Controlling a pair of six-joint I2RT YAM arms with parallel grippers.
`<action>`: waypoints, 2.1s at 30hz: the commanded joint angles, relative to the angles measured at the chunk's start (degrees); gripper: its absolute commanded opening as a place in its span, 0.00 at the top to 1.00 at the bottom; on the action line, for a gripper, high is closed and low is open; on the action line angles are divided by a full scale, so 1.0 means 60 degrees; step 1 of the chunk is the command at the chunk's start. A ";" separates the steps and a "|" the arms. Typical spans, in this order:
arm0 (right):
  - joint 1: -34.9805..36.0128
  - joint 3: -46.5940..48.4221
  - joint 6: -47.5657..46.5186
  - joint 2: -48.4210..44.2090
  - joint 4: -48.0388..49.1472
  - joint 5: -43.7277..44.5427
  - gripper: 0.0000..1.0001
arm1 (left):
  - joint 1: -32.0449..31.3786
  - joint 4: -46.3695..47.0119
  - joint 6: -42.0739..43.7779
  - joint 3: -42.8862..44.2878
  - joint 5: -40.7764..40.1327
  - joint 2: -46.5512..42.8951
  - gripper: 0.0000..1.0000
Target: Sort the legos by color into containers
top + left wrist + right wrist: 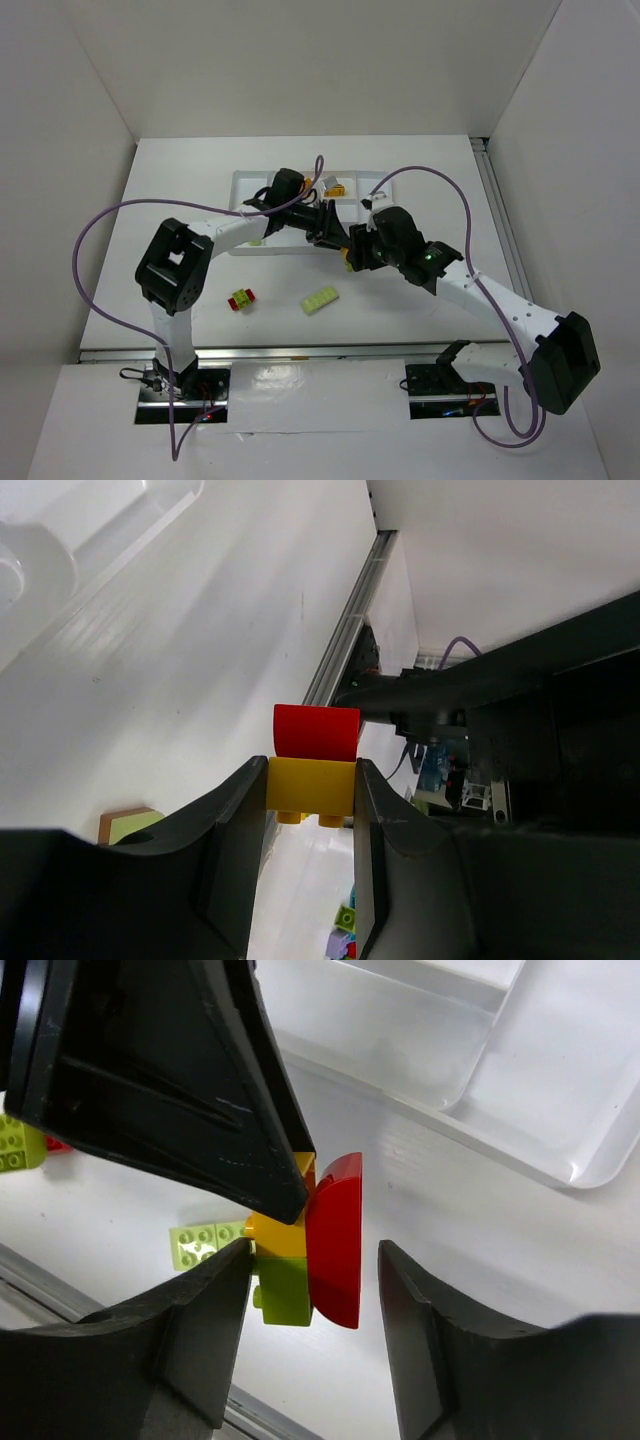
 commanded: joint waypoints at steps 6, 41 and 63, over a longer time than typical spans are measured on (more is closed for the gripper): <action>-0.0053 0.0698 0.0261 -0.0239 -0.0019 0.0096 0.00 | 0.0391 -0.0263 0.0470 0.0334 0.0561 -0.0227 1.00; -0.3028 -0.0442 0.3031 0.1912 0.7464 -0.9791 0.11 | 0.1769 -0.2622 0.3474 0.1771 0.3740 -0.1209 1.00; -0.3012 -0.0705 0.3192 0.1986 0.7598 -0.9895 0.51 | 0.1681 -0.2403 0.3474 0.1507 0.3652 -0.1297 1.00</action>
